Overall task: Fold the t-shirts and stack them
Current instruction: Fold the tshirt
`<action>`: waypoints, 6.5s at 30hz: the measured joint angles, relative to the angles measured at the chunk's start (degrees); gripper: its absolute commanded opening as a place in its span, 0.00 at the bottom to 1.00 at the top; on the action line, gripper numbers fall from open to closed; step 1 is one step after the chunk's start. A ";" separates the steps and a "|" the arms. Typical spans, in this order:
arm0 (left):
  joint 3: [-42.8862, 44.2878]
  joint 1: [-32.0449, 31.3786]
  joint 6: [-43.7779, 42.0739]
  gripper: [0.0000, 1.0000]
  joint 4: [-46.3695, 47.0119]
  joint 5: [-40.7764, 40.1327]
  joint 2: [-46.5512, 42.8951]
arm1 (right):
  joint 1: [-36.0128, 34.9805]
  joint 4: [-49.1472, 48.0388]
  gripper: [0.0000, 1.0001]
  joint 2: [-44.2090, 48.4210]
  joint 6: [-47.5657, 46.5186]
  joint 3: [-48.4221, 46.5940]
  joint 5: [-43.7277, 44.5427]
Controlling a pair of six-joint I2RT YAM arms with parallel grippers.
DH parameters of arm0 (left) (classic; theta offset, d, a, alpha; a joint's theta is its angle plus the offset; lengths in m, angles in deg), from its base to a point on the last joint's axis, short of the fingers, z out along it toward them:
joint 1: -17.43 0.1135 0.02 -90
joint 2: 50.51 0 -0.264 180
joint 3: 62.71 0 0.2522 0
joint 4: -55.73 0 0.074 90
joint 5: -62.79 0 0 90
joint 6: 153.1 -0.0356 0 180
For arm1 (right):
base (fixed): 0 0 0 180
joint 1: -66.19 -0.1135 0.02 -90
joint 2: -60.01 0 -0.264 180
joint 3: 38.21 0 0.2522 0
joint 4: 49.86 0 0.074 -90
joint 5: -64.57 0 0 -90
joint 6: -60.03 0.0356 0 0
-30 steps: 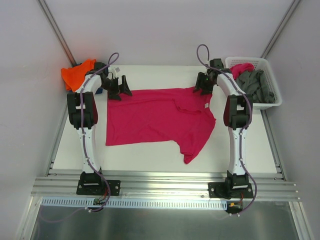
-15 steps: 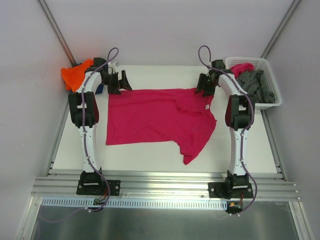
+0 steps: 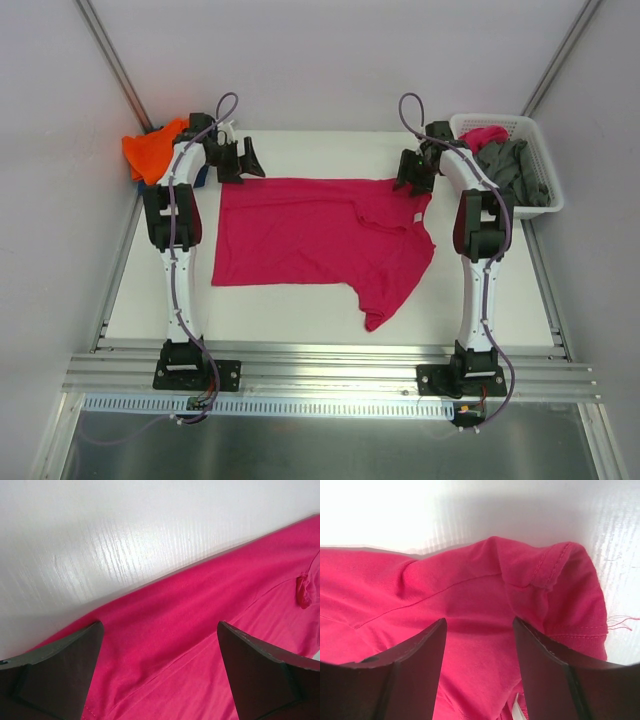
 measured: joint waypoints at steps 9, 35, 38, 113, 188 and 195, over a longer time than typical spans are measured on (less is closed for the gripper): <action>2.23 0.02 0.20 0.99 0.02 0.00 1.09 | 0.26 0.46 0.64 0.15 -0.98 0.07 0.61; 3.93 -0.24 3.10 0.99 1.77 -1.51 1.84 | 0.24 0.76 0.65 -3.10 -1.33 -8.15 2.19; 2.97 -1.01 2.75 0.99 1.68 -5.27 -0.74 | -0.22 0.42 0.66 -2.27 -0.81 -7.54 1.86; -12.07 -10.67 3.17 0.99 3.78 -21.11 -8.41 | -4.15 -0.79 0.74 -0.09 6.56 -0.70 2.40; -52.76 -7.85 -0.42 0.99 -7.43 -17.25 -48.39 | -16.50 10.05 0.42 54.75 9.62 62.84 -4.20; -50.36 -5.73 -0.48 0.99 -9.38 -16.39 -48.02 | -17.68 9.11 0.43 54.29 10.62 65.05 -4.24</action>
